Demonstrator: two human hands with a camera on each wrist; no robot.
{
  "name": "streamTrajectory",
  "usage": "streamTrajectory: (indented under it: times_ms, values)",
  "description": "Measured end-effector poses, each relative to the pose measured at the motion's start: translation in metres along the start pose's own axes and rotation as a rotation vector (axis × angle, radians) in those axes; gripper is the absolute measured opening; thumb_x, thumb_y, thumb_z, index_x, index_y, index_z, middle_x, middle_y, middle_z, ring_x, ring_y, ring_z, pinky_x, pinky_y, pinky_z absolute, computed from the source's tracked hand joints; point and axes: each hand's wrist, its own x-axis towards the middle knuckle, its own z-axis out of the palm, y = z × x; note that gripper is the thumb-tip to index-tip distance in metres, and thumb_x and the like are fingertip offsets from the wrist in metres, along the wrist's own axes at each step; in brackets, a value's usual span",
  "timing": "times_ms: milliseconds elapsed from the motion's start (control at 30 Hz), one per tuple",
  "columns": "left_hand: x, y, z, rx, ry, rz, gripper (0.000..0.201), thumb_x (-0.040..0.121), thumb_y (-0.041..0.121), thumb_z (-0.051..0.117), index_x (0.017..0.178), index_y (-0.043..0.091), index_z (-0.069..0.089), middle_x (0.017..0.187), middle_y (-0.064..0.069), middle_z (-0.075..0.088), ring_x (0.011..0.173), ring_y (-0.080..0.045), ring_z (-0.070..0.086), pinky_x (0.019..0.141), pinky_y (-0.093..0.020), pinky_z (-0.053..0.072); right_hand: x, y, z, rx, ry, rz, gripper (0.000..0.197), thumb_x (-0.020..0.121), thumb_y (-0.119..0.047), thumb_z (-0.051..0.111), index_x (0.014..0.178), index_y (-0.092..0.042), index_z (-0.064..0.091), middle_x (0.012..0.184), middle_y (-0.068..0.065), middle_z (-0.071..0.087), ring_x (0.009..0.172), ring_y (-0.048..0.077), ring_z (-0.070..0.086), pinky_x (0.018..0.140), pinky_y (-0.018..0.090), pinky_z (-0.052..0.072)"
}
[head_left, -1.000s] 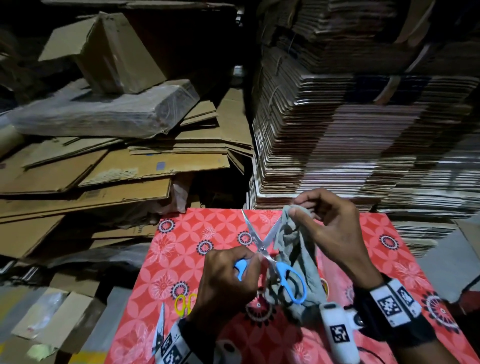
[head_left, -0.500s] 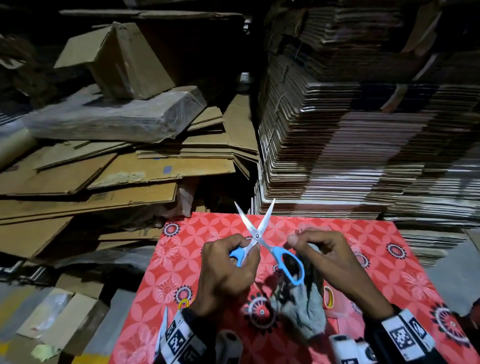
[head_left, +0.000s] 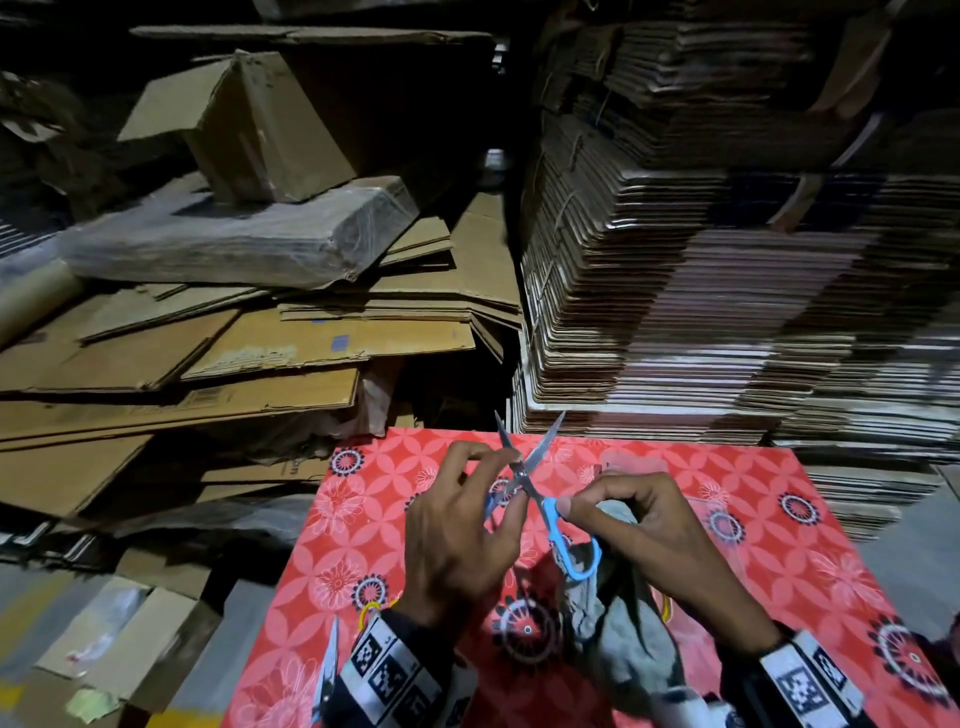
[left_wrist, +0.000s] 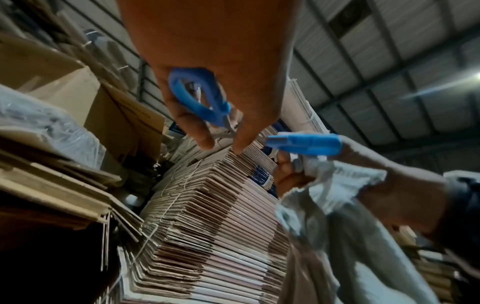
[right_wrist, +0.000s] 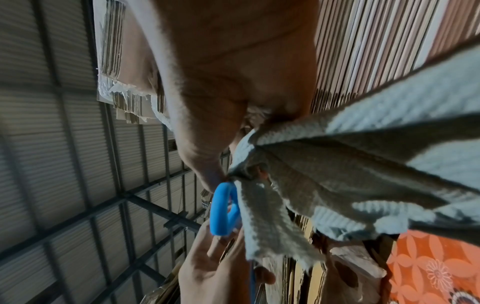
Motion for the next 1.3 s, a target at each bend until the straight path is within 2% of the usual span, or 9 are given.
streamTrajectory:
  times_ms: [167,267,367,500,633,800,967,1100,1300]
  values:
    - [0.000,0.002,0.002,0.013,-0.011,-0.007,0.023,0.090,0.026,0.072,0.113,0.028,0.071,0.104,0.016,0.064,0.067,-0.004,0.061,0.053,-0.025,0.047,0.001,-0.009,0.006,0.043,0.023,-0.010,0.023,0.088,-0.033,0.077,0.072,-0.017,0.081,0.071,0.007,0.072,0.067,0.030,0.068,0.067,0.034,0.052]
    - [0.000,-0.004,0.006,-0.137,-0.017,-0.085,0.021,0.093,0.017,0.072,0.111,0.027,0.071,0.100,0.016,0.066,0.076,-0.001,0.060,0.063,-0.022,0.047,0.002,-0.009,0.008,0.140,0.041,0.003,0.031,0.093,-0.035,0.073,0.070,-0.015,0.077,0.061,-0.002,0.061,0.052,0.013,0.054,0.054,0.021,0.043]
    - [0.001,0.003,0.005,-0.355,-0.012,-0.279,0.007,0.098,0.019,0.074,0.099,0.026,0.072,0.085,0.010,0.069,0.066,-0.009,0.065,0.058,-0.014,0.044,0.005,-0.002,0.005,0.187,0.084,-0.004,0.032,0.093,-0.035,0.067,0.088,-0.006,0.079,0.070,0.001,0.065,0.061,0.006,0.055,0.058,0.016,0.039]
    - [0.004,0.009,0.001,-0.695,-0.050,-0.567,0.025,0.100,0.026,0.066,0.092,0.004,0.076,0.060,-0.025,0.066,0.049,-0.026,0.069,0.050,-0.026,0.051,0.006,-0.001,0.004,0.210,0.084,0.005,0.038,0.075,-0.034,0.052,0.094,-0.017,0.080,0.083,0.040,0.053,0.057,0.028,0.031,0.056,0.033,0.024]
    - [0.005,0.006,-0.002,-0.833,-0.064,-0.664,0.035,0.102,0.023,0.062,0.095,-0.010,0.071,0.061,-0.024,0.069,0.046,-0.023,0.061,0.050,-0.026,0.046,0.007,-0.002,0.002,0.206,0.124,-0.044,0.026,0.077,-0.012,0.055,0.093,-0.017,0.075,0.088,0.010,0.072,0.068,0.017,0.059,0.060,0.023,0.045]
    - [0.006,0.003,-0.007,-0.898,-0.100,-0.756,0.034,0.105,0.024,0.054,0.098,-0.002,0.074,0.076,-0.023,0.074,0.055,-0.023,0.067,0.048,-0.024,0.049,0.010,-0.004,-0.009,0.276,0.186,-0.061,0.030,0.088,0.019,0.063,0.099,-0.009,0.061,0.077,0.007,0.063,0.068,0.024,0.058,0.059,0.024,0.051]
    - [0.009,0.008,-0.016,-0.870,-0.111,-0.694,0.033,0.107,0.021,0.050,0.097,0.002,0.075,0.065,-0.021,0.069,0.048,-0.015,0.062,0.045,-0.019,0.045,0.011,-0.013,-0.013,0.183,0.212,-0.132,0.024,0.080,0.015,0.077,0.089,-0.006,0.072,0.083,-0.002,0.074,0.077,0.011,0.069,0.071,0.018,0.055]
    - [0.010,0.020,-0.017,-0.788,-0.064,-0.588,0.029,0.104,0.020,0.057,0.092,0.003,0.076,0.076,-0.023,0.070,0.048,-0.015,0.065,0.045,-0.020,0.045,0.006,-0.024,0.004,0.013,0.280,-0.207,0.025,0.076,0.006,0.085,0.086,-0.015,0.079,0.088,-0.003,0.079,0.082,0.010,0.074,0.080,0.018,0.056]
    - [0.012,0.033,-0.019,-0.700,0.011,-0.500,0.025,0.094,0.030,0.066,0.087,0.009,0.077,0.075,-0.004,0.076,0.054,-0.023,0.071,0.050,-0.030,0.053,0.004,-0.034,0.020,-0.298,0.401,-0.454,0.021,0.078,-0.001,0.088,0.093,-0.015,0.082,0.092,-0.009,0.075,0.087,0.006,0.072,0.077,0.018,0.054]
